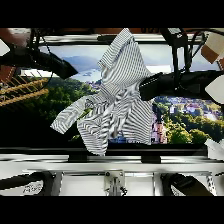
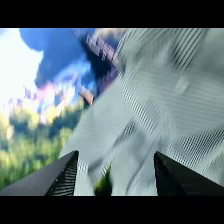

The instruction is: Fold the shirts.

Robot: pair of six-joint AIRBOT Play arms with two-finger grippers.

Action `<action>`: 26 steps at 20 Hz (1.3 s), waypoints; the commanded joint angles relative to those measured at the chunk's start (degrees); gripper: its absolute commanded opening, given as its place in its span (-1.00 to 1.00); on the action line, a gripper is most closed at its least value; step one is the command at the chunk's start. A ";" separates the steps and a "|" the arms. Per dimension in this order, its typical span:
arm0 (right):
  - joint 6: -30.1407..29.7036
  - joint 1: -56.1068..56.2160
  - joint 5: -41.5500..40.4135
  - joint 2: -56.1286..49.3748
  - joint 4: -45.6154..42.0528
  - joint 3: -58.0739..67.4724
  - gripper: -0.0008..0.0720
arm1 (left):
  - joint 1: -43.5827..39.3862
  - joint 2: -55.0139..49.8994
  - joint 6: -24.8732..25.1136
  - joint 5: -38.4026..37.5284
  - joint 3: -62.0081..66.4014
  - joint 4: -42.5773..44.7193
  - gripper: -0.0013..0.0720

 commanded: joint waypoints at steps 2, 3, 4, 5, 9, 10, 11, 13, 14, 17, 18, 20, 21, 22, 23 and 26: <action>-2.60 0.02 2.82 0.00 3.41 0.04 -0.81 | -7.63 4.61 4.02 33.03 0.04 -4.22 0.62; -4.09 0.02 3.54 0.00 4.02 0.04 -0.81 | -10.05 4.98 4.04 39.36 0.07 -4.22 0.62; -4.98 0.02 4.20 0.00 4.26 0.04 -0.81 | -12.33 4.92 4.04 42.07 0.07 -4.22 0.62; -5.09 0.02 4.72 0.00 4.22 0.04 -0.81 | -14.69 4.46 4.04 42.10 0.04 -4.20 0.62; -5.86 0.02 5.25 0.00 4.44 0.04 -0.81 | -22.69 1.92 9.35 43.50 0.04 -4.15 0.62; -5.90 0.02 5.49 0.00 4.44 0.04 -0.81 | -23.58 1.57 9.44 44.63 0.04 -4.15 0.62; -6.14 0.02 5.75 0.00 4.44 0.04 -0.81 | -24.02 1.29 9.40 44.61 0.04 -4.17 0.62; -6.88 0.02 5.75 0.00 4.44 0.04 -0.81 | -23.98 0.63 8.55 43.76 0.04 -4.15 0.61; -6.99 0.02 5.77 0.00 4.44 0.04 -0.81 | -23.87 0.28 7.87 43.85 0.04 -4.17 0.56; -7.61 0.02 5.73 0.00 5.51 0.04 -0.81 | -23.91 -1.05 7.91 43.82 0.04 -4.17 0.51; -8.00 0.02 5.73 0.00 6.12 0.04 -0.81 | -23.89 -1.55 7.91 43.85 0.04 -4.17 0.49; -8.92 0.02 5.75 0.00 7.67 0.04 -0.81 | -23.80 -2.47 7.98 44.41 0.04 -4.13 -0.10; -9.53 0.02 5.75 0.00 8.39 0.04 -0.81 | -23.69 -2.82 8.00 44.89 0.04 -3.85 -0.59; -9.94 0.02 5.75 0.00 8.55 0.04 -0.81 | -23.56 -3.06 8.26 45.20 0.04 -3.15 -0.77; -9.97 0.02 5.75 0.00 8.50 0.04 -0.81 | -23.26 -3.15 8.37 45.27 0.04 -2.27 -0.80; -12.44 0.00 5.42 0.00 8.41 0.04 -0.79 | -21.62 -2.71 8.33 45.20 0.04 -0.90 -0.81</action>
